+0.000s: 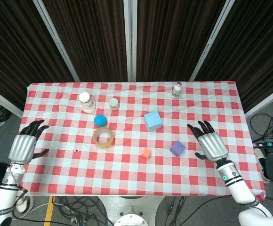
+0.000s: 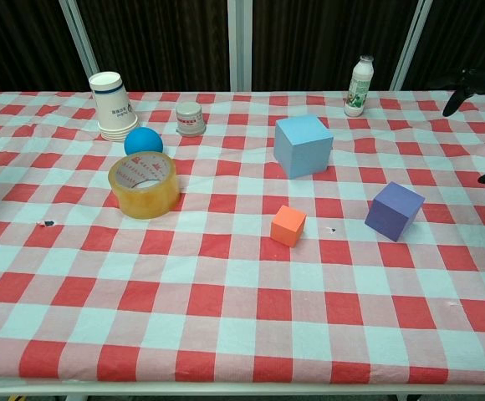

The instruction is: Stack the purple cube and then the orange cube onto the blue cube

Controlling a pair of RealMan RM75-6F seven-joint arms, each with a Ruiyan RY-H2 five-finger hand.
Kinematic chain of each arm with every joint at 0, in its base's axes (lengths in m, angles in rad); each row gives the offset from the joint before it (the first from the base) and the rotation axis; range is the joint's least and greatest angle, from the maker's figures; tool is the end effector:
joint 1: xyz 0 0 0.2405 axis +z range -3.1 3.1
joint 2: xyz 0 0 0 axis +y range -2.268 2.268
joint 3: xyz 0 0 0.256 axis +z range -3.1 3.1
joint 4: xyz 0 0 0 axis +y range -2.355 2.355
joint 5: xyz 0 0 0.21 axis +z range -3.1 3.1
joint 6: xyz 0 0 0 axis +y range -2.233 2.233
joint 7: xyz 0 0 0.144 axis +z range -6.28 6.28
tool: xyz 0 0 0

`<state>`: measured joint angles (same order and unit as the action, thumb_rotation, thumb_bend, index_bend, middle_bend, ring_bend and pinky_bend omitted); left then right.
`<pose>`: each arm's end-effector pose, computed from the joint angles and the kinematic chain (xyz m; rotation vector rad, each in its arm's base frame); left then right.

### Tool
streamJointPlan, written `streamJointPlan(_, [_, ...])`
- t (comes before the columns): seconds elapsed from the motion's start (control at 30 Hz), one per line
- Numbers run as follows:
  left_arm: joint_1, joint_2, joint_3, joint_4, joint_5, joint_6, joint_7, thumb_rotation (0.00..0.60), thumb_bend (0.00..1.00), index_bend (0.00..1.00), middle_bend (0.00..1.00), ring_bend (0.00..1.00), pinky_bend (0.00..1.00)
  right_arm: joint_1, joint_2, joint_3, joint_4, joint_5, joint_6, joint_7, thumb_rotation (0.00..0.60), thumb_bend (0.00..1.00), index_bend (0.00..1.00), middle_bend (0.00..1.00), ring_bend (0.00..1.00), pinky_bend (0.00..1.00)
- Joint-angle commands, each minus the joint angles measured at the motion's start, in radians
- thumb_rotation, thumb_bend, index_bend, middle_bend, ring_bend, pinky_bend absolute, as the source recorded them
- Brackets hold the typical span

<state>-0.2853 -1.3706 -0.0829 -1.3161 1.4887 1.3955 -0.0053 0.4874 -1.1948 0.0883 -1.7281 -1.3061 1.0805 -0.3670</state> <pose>-0.3026 0.2549 0.0975 -1.5042 -0.8012 -0.9786 -0.2197 -0.2826 0.0816 1.8225 -0.8120 0.7727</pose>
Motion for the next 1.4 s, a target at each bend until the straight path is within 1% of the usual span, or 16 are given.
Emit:
streamJointPlan(0.03, [0.000,0.003,0.001,-0.003,0.001,0.000,-0.005,0.600,0.11,0.29,0.25,0.16,0.29,0.017,0.007,-0.005,0.019,-0.005,-0.028,-0.009,0.600,0.07,0.00,0.22,0.00,0.00])
streamJointPlan(0.2, [0.002,0.007,-0.002,-0.008,-0.001,0.003,-0.012,0.600,0.11,0.29,0.25,0.16,0.29,0.049,0.017,-0.017,0.045,-0.021,-0.087,-0.009,0.600,0.07,0.00,0.22,0.00,0.00])
streamJointPlan(0.43, [0.001,0.008,-0.008,0.000,-0.013,-0.004,-0.023,0.600,0.11,0.29,0.25,0.16,0.29,0.121,0.035,-0.042,0.094,-0.107,-0.196,0.027,0.600,0.07,0.00,0.24,0.00,0.00])
streamJointPlan(0.6, [0.002,0.006,-0.010,0.011,-0.023,-0.011,-0.028,0.600,0.11,0.29,0.25,0.16,0.29,0.176,0.013,-0.052,0.161,-0.164,-0.260,0.057,0.600,0.07,0.00,0.25,0.00,0.00])
streamJointPlan(0.73, [0.002,0.002,-0.008,0.023,-0.019,-0.008,-0.030,0.600,0.11,0.29,0.25,0.16,0.29,0.223,-0.025,-0.064,0.240,-0.225,-0.300,0.110,0.600,0.07,0.00,0.25,0.00,0.00])
streamJointPlan(0.93, [0.007,0.000,-0.008,0.035,-0.023,-0.005,-0.032,0.600,0.11,0.29,0.25,0.16,0.29,0.272,-0.078,-0.088,0.317,-0.309,-0.314,0.199,0.600,0.07,0.00,0.26,0.00,0.00])
streamJointPlan(1.03, [0.010,-0.001,-0.004,0.042,-0.020,-0.005,-0.038,0.600,0.11,0.29,0.25,0.16,0.29,0.286,-0.096,-0.096,0.340,-0.329,-0.314,0.228,0.600,0.08,0.00,0.26,0.00,0.00])
streamJointPlan(1.23, [0.007,-0.002,-0.009,0.044,-0.027,-0.010,-0.040,0.600,0.11,0.29,0.25,0.16,0.29,0.296,-0.124,-0.110,0.374,-0.342,-0.308,0.253,0.600,0.09,0.03,0.28,0.01,0.00])
streamJointPlan(1.4, [0.001,-0.006,-0.014,0.043,-0.037,-0.024,-0.037,0.600,0.11,0.29,0.25,0.16,0.29,0.299,-0.152,-0.118,0.405,-0.345,-0.298,0.264,0.600,0.10,0.08,0.34,0.05,0.00])
